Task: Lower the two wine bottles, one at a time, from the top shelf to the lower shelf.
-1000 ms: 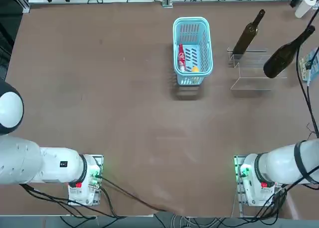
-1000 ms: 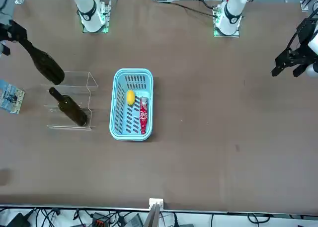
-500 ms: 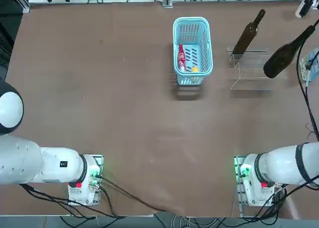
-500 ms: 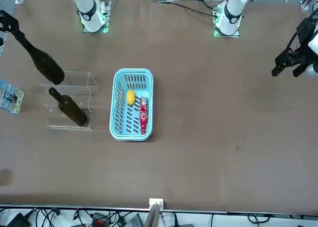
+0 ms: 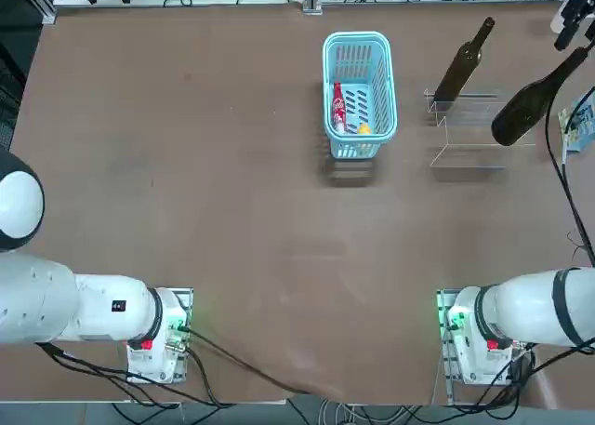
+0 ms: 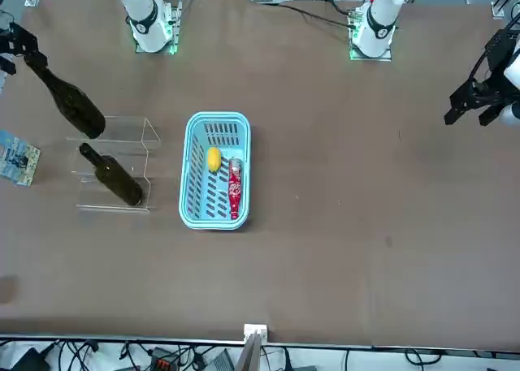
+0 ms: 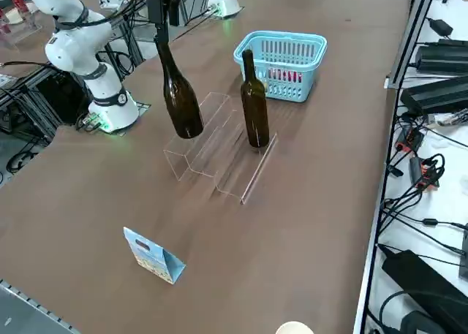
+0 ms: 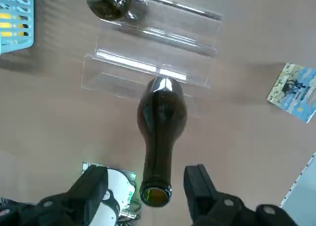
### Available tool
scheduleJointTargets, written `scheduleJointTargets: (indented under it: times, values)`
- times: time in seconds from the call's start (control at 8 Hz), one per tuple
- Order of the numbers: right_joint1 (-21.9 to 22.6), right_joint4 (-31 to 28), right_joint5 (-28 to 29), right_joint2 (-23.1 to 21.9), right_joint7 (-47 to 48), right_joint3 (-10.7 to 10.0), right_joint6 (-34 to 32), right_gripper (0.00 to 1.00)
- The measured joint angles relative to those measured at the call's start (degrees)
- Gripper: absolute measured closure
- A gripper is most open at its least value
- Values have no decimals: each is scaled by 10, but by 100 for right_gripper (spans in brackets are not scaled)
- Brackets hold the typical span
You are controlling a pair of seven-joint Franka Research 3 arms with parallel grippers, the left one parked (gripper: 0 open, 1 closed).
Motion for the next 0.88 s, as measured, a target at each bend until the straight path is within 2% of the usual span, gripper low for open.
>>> scheduleJointTargets:
  times: [0.38, 0.88]
  values:
    - [0, -36, -5, -15, 0, -5, 15, 10]
    - [0, -52, -8, -17, -1, -7, 16, 16]
